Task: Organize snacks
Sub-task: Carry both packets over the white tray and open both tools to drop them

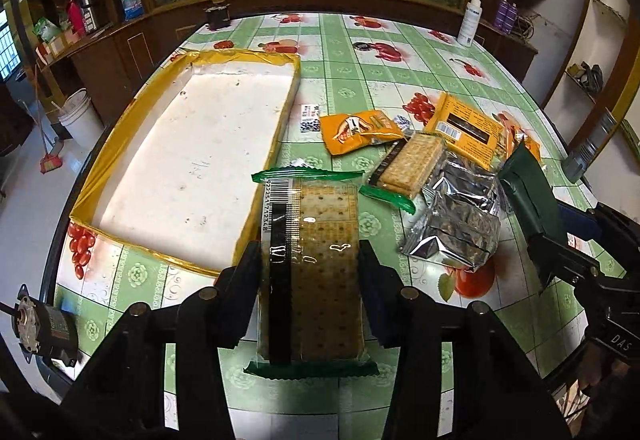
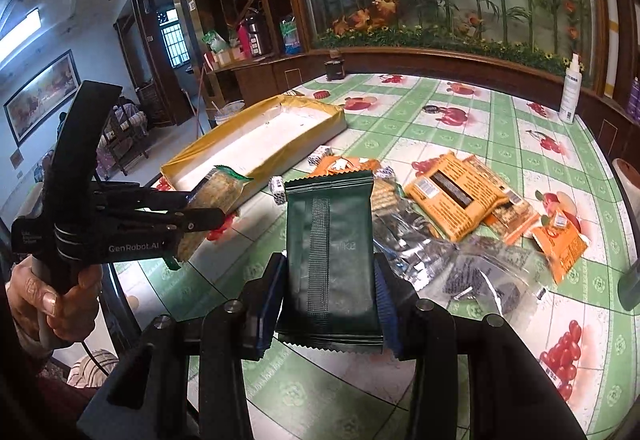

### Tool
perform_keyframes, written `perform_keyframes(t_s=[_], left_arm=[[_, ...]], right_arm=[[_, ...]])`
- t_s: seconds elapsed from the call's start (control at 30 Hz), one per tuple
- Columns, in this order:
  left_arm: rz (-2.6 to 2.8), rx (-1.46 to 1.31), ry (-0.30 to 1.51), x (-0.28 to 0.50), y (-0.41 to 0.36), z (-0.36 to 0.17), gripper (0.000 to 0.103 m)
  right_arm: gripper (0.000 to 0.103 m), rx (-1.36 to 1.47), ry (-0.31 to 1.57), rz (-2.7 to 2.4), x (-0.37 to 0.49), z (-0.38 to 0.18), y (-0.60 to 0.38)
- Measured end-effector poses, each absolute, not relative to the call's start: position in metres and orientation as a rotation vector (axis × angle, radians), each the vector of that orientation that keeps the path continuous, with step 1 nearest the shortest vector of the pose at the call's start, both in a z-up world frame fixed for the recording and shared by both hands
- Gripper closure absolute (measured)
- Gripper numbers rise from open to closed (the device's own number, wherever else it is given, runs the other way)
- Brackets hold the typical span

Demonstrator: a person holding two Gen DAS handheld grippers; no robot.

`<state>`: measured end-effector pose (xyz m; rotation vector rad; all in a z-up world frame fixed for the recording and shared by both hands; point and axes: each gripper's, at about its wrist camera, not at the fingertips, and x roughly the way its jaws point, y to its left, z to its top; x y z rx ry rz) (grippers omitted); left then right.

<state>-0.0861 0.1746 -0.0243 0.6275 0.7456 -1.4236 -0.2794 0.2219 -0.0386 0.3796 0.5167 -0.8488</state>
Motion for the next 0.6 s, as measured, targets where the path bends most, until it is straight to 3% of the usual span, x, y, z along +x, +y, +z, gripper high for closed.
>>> perform_keyframes(t_s=[0.6], left_arm=[[-1.311,0.535,0.787,-0.019,0.163,-0.022,0.058]], right_arm=[[0.059,0.369,0.518,-0.772,-0.22,-0.026,0.198]])
